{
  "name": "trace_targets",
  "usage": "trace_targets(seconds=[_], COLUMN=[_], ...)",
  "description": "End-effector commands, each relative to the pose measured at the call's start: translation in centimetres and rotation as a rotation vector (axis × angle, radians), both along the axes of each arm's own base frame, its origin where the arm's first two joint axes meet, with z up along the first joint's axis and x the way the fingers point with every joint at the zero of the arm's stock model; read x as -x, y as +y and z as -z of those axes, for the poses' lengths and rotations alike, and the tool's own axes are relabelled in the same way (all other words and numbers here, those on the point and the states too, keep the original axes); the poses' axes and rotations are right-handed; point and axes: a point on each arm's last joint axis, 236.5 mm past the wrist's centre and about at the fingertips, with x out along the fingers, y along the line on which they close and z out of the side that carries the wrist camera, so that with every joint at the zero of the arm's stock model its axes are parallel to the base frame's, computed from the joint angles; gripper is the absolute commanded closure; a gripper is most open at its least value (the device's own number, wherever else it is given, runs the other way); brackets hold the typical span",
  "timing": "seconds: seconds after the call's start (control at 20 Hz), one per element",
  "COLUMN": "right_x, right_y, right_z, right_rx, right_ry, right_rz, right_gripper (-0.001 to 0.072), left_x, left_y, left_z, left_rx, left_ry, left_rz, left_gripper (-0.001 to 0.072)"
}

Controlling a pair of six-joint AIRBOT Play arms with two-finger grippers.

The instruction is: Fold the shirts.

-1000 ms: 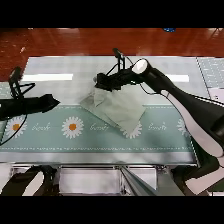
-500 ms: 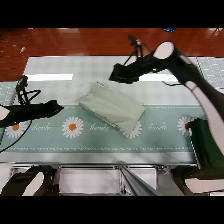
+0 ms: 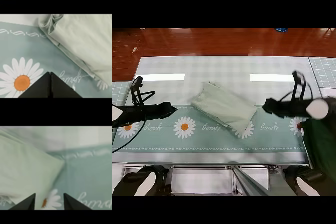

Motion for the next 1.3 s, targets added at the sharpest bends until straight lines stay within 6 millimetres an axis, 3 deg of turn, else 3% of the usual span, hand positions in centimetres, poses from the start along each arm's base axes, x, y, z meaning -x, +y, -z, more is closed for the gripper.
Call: trace_targets(seconds=[0.0, 0.35, 0.65, 0.7, 0.75, 0.85, 1.1, 1.25], right_x=[2.8, 0.9, -1.9, -2.6, -3.4, -5.5, -10.2, -13.1], right_y=[0.4, 5.2, 9.0, 9.7, 10.6, 12.1, 14.0, 13.6], right_z=[5.4, 8.4, 10.0, 9.8, 9.1, 6.9, -0.9, -6.1], right_rx=[-0.174, -0.397, -0.496, -0.509, -0.522, -0.533, -0.506, -0.416], right_ry=[0.057, 0.121, 0.198, 0.204, 0.190, 0.120, -0.051, -0.141], right_rz=[0.202, 0.196, 0.114, 0.081, 0.027, -0.078, -0.257, -0.316], right_gripper=[0.0303, 0.0303, 0.0307, 0.0370, 0.0509, 0.0674, 0.0688, 0.0688], left_x=[0.1, 0.2, 0.2, 0.2, 0.2, 0.2, 0.2, 0.0], left_y=[-0.5, -1.0, -1.0, -1.0, -1.0, -1.0, -0.9, -0.9], left_z=[0.0, 0.0, 0.0, 0.0, 0.0, 0.0, 0.0, -0.1], left_rx=[-0.005, -0.005, -0.005, -0.005, -0.005, -0.005, -0.005, -0.007], left_ry=[-0.008, -0.010, -0.010, -0.010, -0.010, -0.010, -0.010, -0.017], left_rz=[0.022, 0.035, 0.035, 0.035, 0.035, 0.035, 0.035, 0.030], left_gripper=[0.0693, 0.0693, 0.0693, 0.0693, 0.0693, 0.0693, 0.0693, 0.0693])
